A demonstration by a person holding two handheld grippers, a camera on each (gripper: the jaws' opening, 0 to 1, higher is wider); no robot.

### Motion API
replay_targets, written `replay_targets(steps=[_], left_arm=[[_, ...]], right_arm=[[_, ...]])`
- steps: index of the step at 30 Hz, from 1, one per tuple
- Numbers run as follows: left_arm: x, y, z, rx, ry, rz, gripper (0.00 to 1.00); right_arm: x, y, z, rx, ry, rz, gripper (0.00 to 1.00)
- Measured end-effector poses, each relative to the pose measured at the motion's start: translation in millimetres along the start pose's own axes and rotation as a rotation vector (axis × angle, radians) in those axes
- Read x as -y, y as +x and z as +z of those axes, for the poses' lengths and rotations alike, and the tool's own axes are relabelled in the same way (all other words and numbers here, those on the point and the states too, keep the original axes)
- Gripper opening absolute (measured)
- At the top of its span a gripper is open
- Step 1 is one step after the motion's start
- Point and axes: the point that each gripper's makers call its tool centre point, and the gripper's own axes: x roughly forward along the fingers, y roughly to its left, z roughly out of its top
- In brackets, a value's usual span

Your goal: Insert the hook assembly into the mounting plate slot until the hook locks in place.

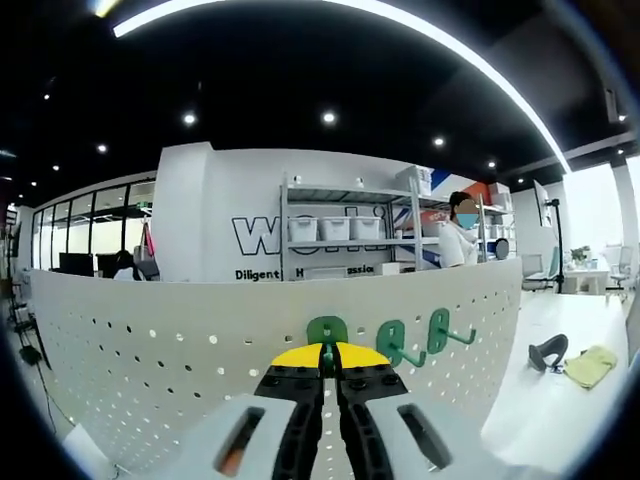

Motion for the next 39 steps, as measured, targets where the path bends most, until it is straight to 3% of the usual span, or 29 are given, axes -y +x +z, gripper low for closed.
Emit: replay_targets(steps=[25, 39], left_arm=[[-2.1, 6.9, -3.6, -0.006, 0.000, 0.040, 0.03], [-3.1, 6.0, -3.4, -0.027, 0.066, 0.072, 0.03]], right_arm=[[3.6, -0.8, -3.6, -0.001, 0.003, 0.003, 0.80], [4.4, -3.8, -5.0, 0.007, 0.016, 0.005, 0.79]])
